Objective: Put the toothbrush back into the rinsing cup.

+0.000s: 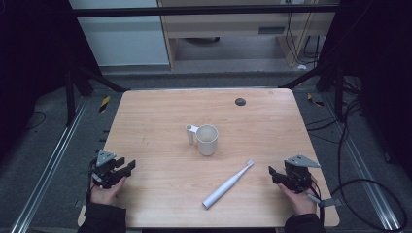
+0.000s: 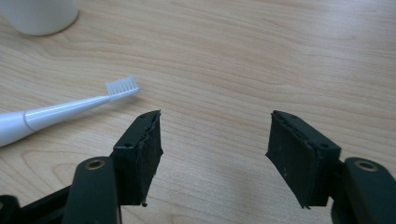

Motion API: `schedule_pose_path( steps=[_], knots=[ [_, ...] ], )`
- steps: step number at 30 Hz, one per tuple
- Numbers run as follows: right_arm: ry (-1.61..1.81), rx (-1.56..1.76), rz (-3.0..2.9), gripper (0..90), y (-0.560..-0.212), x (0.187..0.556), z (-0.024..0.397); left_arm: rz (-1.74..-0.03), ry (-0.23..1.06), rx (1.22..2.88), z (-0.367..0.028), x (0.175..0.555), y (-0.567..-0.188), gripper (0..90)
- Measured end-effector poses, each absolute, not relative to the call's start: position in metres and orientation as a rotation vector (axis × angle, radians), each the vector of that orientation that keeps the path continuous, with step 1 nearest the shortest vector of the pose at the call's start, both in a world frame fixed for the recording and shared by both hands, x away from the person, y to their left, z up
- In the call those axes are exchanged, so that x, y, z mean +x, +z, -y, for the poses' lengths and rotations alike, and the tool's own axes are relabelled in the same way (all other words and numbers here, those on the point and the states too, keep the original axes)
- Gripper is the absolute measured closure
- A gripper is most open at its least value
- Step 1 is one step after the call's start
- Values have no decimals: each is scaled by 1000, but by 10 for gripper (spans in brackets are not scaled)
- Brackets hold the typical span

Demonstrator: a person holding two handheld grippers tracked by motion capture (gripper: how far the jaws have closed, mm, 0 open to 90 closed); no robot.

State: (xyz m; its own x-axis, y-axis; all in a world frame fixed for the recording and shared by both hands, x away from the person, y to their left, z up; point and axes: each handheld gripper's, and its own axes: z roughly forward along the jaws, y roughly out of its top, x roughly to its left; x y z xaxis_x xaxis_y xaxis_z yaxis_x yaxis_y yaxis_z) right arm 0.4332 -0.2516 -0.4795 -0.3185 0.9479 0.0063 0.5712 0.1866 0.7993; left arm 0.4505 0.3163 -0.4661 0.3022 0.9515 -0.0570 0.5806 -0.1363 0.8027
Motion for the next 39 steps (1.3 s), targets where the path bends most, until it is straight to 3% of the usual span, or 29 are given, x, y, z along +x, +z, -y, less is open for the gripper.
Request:
schedule_pose_path(
  steps=[21,39],
  knots=[
    [1101,1327,-2037,531,-464,422,222,-1365,640,1912,-309,451,-466,621],
    [1115,1298,-2127,708,-469,427,190,-1360,648,1932,-306,450,-466,657]
  ],
)
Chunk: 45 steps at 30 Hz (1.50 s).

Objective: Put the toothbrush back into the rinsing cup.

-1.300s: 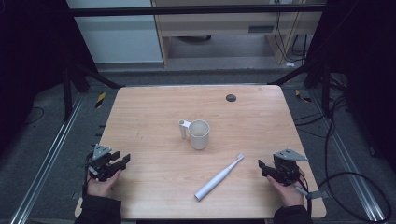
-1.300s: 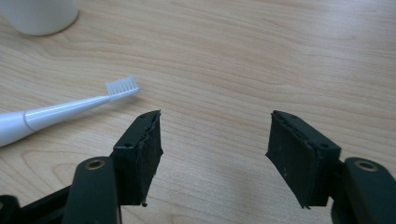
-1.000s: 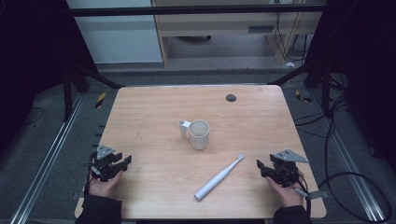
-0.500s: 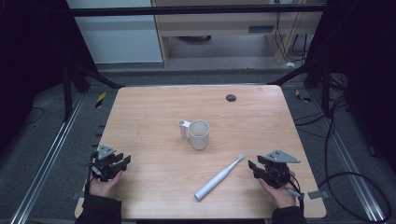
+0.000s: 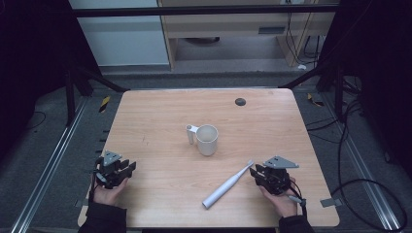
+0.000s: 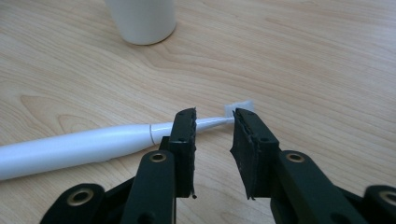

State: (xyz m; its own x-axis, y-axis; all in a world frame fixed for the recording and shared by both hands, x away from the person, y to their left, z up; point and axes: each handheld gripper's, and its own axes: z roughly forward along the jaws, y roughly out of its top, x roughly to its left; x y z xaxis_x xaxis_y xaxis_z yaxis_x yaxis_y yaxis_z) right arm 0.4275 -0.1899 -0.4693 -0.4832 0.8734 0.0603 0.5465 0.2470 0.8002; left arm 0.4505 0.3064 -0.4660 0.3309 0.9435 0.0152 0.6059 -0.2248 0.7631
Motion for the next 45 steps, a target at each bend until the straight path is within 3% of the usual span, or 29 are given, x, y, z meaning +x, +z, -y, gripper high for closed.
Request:
schedule_pose_path(
  steps=[19,45],
  knots=[
    [1026,1293,-2214,859,-485,440,159,-1357,651,1943,-306,451,-466,667],
    [981,1307,-2213,863,-493,447,159,-1356,657,1948,-305,451,-467,670]
  ],
)
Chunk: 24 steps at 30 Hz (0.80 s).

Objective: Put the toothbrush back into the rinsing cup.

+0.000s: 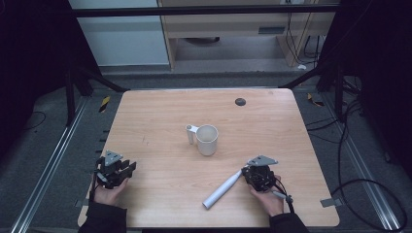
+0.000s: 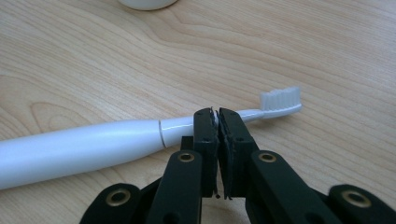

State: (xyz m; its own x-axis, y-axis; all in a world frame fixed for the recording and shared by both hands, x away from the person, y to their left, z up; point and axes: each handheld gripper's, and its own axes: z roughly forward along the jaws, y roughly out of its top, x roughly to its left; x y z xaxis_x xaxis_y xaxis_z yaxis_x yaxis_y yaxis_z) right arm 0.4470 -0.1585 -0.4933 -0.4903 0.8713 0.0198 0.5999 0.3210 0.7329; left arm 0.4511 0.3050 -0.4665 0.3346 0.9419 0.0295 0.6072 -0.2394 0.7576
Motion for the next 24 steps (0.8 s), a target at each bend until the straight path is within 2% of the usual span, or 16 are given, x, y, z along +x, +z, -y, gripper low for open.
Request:
schedule_pose_path(
  steps=[24],
  knots=[
    [995,1318,-2207,863,-497,460,151,-1354,659,1952,-305,451,-467,671]
  ],
)
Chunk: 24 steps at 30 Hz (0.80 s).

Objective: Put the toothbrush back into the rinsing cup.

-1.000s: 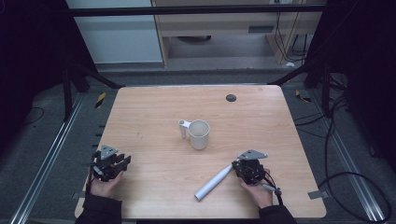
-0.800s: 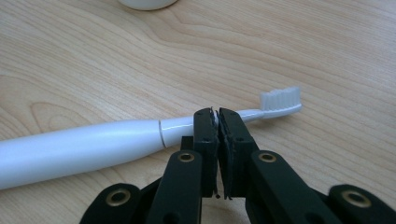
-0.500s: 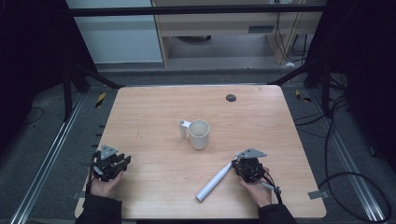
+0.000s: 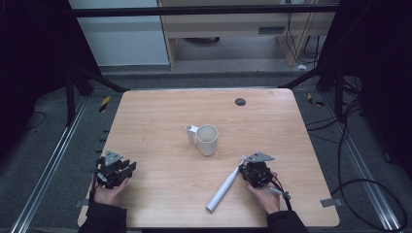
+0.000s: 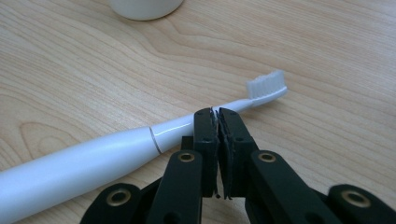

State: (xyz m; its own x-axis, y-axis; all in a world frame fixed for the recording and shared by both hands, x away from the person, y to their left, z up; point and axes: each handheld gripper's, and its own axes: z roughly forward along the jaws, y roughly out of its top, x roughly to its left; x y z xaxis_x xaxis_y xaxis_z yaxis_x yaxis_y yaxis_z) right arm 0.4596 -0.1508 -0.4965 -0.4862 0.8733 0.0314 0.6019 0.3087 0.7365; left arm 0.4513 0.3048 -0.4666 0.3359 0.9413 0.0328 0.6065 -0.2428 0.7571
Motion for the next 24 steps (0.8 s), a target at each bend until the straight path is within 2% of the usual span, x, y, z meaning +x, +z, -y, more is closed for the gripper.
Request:
schedule_pose_path(
  steps=[17,24],
  knots=[
    [1012,1321,-2214,865,-497,465,144,-1351,660,1953,-305,451,-466,673],
    [1100,1284,-2183,870,-477,455,147,-1353,659,1947,-305,451,-466,672]
  ],
)
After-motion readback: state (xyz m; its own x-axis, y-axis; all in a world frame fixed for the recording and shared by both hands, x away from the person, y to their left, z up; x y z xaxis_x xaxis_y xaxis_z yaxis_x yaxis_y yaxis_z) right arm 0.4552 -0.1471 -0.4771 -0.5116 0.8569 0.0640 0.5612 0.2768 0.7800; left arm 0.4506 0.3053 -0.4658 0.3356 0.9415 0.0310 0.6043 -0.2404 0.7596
